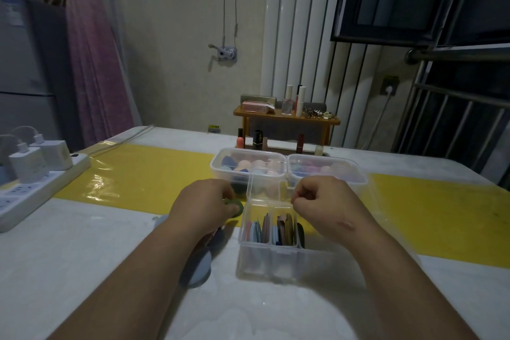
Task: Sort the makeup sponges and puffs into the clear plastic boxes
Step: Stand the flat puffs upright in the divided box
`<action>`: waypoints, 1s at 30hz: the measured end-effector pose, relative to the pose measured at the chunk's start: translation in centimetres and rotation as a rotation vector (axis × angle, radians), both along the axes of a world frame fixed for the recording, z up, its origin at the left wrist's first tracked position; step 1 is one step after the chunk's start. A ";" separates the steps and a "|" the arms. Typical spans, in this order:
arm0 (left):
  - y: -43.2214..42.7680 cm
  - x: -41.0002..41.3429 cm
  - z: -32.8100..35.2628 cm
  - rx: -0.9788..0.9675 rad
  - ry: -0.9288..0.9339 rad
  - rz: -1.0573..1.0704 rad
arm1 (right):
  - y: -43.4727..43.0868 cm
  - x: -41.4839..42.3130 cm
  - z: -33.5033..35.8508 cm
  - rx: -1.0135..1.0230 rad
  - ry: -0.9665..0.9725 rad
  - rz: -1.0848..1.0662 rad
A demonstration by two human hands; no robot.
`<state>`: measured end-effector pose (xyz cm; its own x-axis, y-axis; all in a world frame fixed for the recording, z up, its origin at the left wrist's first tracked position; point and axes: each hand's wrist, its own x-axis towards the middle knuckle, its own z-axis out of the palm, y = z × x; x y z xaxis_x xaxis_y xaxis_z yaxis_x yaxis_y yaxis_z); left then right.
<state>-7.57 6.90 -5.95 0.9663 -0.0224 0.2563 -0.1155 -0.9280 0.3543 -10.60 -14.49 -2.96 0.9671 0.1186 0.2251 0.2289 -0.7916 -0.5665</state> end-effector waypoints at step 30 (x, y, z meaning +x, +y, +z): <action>-0.6 -0.4 1.3 0.290 -0.307 0.176 | 0.6 -0.5 -0.1 0.038 -0.059 0.034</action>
<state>-8.00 6.35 -4.60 0.8424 0.0221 0.5384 -0.0063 -0.9987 0.0509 -11.11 -13.85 -3.02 0.9477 0.1413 0.2863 0.2890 -0.7609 -0.5810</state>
